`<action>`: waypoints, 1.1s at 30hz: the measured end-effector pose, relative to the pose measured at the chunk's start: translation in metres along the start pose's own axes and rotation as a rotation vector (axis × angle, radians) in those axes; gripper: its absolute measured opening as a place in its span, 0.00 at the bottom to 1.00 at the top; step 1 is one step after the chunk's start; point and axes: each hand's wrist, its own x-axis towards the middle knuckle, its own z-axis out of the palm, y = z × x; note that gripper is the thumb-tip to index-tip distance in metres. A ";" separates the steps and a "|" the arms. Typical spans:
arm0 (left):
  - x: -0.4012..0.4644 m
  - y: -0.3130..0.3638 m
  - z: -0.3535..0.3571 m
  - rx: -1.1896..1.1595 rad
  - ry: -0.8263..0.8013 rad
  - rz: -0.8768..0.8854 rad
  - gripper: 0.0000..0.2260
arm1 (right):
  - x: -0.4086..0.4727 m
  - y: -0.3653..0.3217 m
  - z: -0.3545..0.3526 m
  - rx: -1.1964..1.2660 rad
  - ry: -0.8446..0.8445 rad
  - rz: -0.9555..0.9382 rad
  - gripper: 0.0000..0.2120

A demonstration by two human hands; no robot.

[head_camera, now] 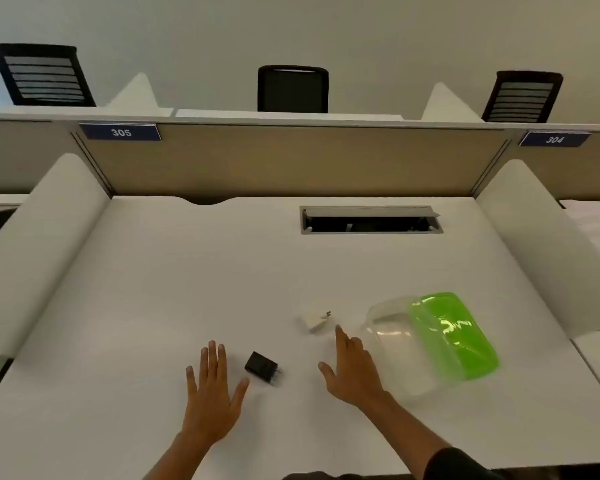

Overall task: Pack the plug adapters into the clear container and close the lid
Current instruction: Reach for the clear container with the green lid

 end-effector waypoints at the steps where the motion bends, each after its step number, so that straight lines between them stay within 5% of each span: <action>1: -0.001 -0.002 0.007 -0.003 -0.007 -0.032 0.46 | -0.003 0.002 0.003 -0.016 -0.021 0.009 0.46; 14: -0.011 -0.008 0.031 -0.026 -0.043 -0.035 0.49 | -0.019 0.015 0.016 -0.069 -0.028 0.023 0.28; 25: -0.012 -0.014 0.037 -0.019 -0.050 -0.021 0.49 | -0.001 0.015 -0.056 0.237 0.281 -0.012 0.33; 33: -0.014 -0.014 0.043 -0.022 -0.042 -0.038 0.49 | 0.021 0.063 -0.101 0.250 0.317 0.231 0.33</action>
